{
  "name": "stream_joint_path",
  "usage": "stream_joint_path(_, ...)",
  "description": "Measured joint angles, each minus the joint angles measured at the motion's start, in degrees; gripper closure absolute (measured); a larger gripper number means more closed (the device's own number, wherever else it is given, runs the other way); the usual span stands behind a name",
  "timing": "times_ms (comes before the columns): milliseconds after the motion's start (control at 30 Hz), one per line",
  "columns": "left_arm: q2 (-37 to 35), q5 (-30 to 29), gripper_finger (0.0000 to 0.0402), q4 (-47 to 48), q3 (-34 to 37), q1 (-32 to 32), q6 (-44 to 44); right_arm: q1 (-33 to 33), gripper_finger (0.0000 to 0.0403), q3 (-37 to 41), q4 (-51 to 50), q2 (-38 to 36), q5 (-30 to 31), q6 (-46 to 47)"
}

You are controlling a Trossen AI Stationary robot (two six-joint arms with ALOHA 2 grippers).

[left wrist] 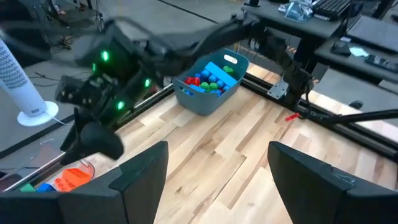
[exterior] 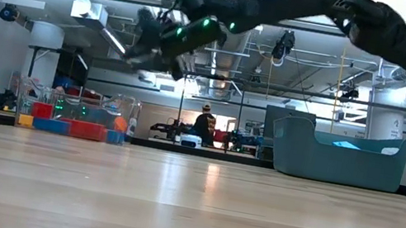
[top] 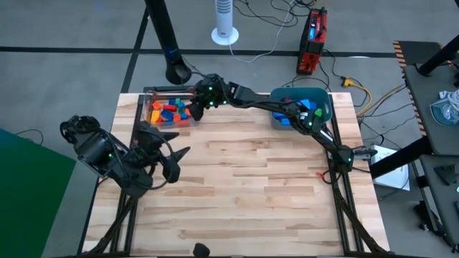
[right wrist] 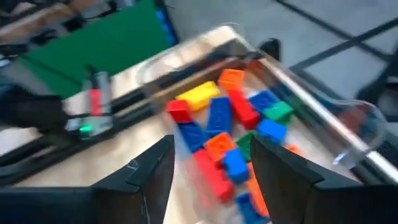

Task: Sort blocks by size
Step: Return to Home Position

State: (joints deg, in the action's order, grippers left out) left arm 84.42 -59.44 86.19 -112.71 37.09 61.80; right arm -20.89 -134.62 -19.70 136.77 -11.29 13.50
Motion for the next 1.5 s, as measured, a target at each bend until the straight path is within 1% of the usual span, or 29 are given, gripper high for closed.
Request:
stream_joint_path(200, 2.31, 0.41, 0.0139, 0.29, 0.02, -0.01, 0.0, 1.74, 0.024, -0.12, -9.79, -5.25, -8.83, -2.3)
stream_joint_path(267, 2.97, 0.41, 0.0139, -0.47, 0.02, 0.01, 0.02, 2.95, 0.0252, -0.12, -11.22, -7.15, -11.79, -3.15)
stream_joint_path(333, 3.7, 0.44, 0.0139, -0.76, 0.0, 0.04, 0.0, 4.35, 0.0265, -0.12, -11.1, -9.42, -13.0, -4.14)
stream_joint_path(533, 5.37, 0.48, 0.0139, -0.84, 0.0, 0.12, -2.19, 8.28, 0.0299, -0.25, -9.55, -14.88, -12.69, -8.09)
stream_joint_path(567, 5.59, 0.48, 0.0139, -0.86, 0.0, 0.12, -2.48, 8.75, 0.0304, -0.25, -9.65, -15.28, -11.79, -8.52)
stream_joint_path(633, 5.77, 0.48, 0.0139, -0.85, 0.0, 0.12, -2.75, 9.38, 0.0314, -0.23, -9.73, -15.84, -9.71, -9.41)
stream_joint_path(867, 5.75, 0.48, 0.0139, -0.88, -0.02, 0.12, -2.64, 9.51, 0.0343, -0.2, -9.49, -16.53, -9.51, -9.64)
stream_joint_path(1100, 5.8, 1.69, 0.0139, -1.25, -0.03, 0.12, -2.13, 9.51, 0.0356, -0.18, -9.23, -16.33, -9.51, -9.52)
stream_joint_path(1133, 5.81, 2.15, 0.0139, -1.52, -0.03, 0.12, -2.12, 9.51, 0.0358, -0.18, -9.27, -16.35, -9.59, -9.06)
stream_joint_path(1300, 5.83, 8.01, 0.0139, -4.62, -0.04, 0.1, -2.75, 9.51, 0.036, -0.11, -10.15, -17.76, -9.64, -9.21)
stream_joint_path(1367, 5.86, 7.1, 0.0139, -4.77, -0.04, 0.1, -2.33, 9.51, 0.036, -0.1, -10.22, -18.95, -9.68, -9.95)
stream_joint_path(1433, 5.86, 4.22, 0.0139, -4.92, -0.04, 0.08, -0.45, 9.59, 0.0364, -0.12, -10.11, -20.04, -9.7, -10.6)
stream_joint_path(1500, 5.73, 3.54, 0.0139, -5.88, -0.04, 0.07, -3.55, 9.62, 0.0369, -0.12, -10.44, -21.25, -10.09, -11.13)
